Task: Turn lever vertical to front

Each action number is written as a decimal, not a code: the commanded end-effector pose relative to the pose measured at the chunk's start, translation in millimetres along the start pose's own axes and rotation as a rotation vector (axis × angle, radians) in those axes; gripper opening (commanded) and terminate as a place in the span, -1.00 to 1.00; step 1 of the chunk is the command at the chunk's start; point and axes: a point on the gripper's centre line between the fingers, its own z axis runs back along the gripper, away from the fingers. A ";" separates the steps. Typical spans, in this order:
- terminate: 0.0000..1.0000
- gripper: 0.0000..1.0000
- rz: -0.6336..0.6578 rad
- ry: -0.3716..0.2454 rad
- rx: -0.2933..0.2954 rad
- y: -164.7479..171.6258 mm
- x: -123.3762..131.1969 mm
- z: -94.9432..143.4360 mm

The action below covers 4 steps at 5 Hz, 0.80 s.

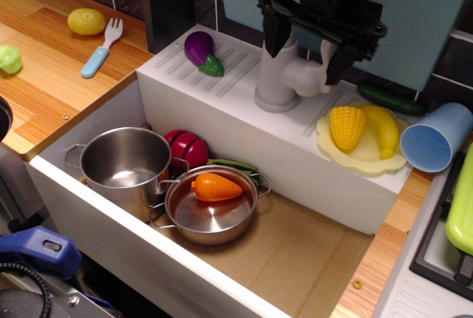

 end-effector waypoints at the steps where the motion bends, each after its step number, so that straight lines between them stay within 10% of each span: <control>1: -1.00 1.00 0.000 0.000 0.000 0.0 0.0 0.0; 4: -1.00 1.00 -0.034 -0.095 0.015 -2.3 38.5 -12.2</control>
